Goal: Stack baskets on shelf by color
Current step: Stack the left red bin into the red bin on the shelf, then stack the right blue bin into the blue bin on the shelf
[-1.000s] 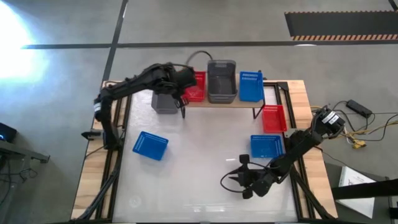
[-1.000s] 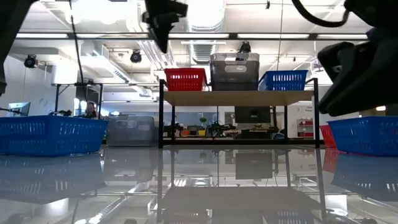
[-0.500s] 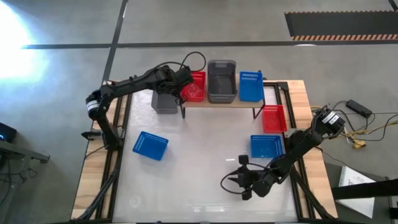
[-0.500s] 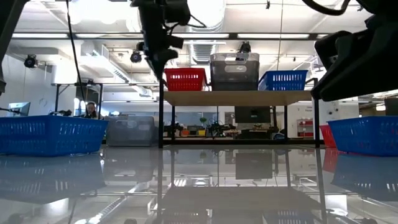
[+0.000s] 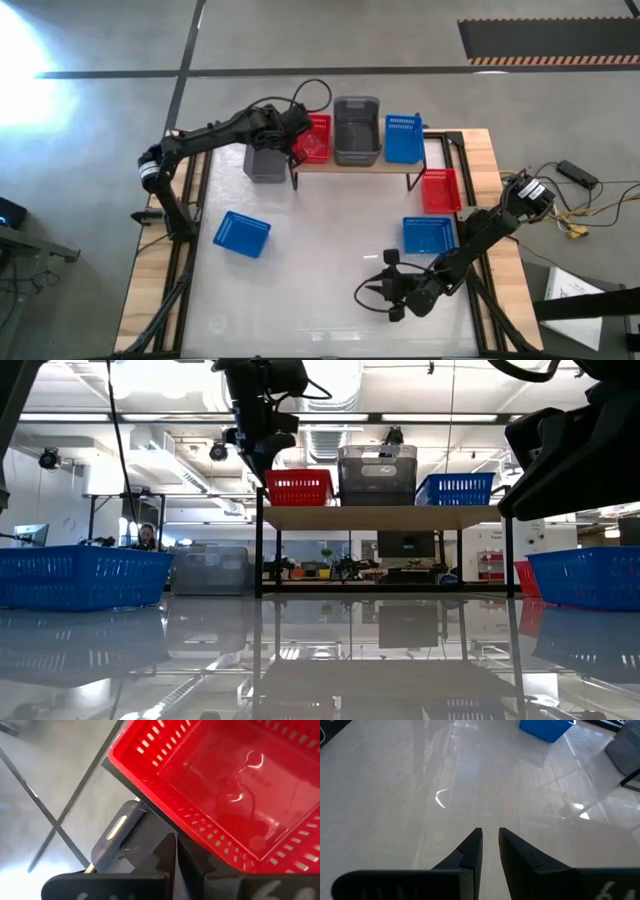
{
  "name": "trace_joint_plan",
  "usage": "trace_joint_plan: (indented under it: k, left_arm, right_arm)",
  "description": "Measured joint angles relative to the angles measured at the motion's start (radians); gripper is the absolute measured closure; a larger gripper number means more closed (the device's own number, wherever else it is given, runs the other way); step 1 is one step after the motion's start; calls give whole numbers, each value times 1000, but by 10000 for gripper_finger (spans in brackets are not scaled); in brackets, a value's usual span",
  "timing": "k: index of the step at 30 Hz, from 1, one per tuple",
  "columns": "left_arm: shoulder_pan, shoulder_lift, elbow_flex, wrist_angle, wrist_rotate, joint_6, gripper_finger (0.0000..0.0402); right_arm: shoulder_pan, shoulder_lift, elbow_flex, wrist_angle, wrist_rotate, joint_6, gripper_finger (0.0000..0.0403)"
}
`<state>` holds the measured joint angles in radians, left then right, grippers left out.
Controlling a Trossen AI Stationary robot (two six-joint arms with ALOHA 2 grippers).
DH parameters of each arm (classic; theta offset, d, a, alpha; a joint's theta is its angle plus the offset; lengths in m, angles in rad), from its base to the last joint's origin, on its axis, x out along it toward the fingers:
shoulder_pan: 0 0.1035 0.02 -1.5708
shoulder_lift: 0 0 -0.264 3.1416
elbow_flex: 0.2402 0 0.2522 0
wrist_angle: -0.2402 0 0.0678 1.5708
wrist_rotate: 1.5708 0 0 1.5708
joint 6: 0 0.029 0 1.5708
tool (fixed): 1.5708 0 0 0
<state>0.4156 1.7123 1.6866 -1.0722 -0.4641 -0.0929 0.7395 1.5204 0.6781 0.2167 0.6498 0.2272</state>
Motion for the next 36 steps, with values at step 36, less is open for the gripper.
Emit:
trace_joint_plan:
  k: [36]
  left_arm:
    - [-382,-533,-523,220,-12,-241,401]
  right_arm:
    - [90,-473,-2,-708,169,683,370]
